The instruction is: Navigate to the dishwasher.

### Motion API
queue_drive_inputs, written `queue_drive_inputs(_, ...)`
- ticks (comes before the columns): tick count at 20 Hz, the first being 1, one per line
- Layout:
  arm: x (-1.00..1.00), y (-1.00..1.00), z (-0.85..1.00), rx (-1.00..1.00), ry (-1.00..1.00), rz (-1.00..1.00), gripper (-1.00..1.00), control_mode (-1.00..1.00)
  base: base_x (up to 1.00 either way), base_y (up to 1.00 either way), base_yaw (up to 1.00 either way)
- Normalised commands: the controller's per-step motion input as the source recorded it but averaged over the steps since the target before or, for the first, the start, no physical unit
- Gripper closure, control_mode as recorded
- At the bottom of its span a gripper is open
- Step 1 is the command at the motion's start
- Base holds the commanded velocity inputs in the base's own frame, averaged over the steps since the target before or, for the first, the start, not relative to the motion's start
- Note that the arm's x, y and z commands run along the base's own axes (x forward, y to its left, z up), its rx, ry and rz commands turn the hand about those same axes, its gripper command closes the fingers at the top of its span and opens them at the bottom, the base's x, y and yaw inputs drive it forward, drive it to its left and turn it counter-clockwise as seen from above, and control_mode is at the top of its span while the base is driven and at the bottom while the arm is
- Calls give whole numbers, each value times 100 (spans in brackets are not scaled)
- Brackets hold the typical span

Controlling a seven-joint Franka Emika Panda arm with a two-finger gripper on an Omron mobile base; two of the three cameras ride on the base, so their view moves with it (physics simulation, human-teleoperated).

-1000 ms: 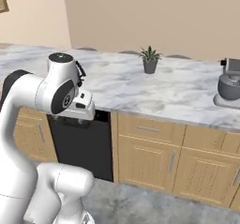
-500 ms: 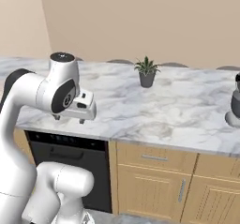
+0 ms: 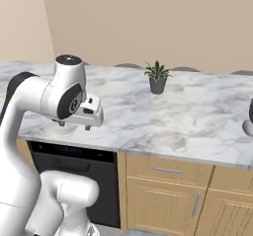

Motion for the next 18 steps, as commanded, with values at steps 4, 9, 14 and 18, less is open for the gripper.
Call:
queue_drive_inputs(4,0,0,0,0,0,0,-100,100,4,69,0)
queue_drive_inputs(9,0,0,0,0,0,0,-100,100,0,11,0)
queue_drive_inputs(14,0,0,0,0,0,0,-100,100,69,9,-8)
queue_drive_inputs(18,0,0,0,0,0,0,-100,100,86,12,-12)
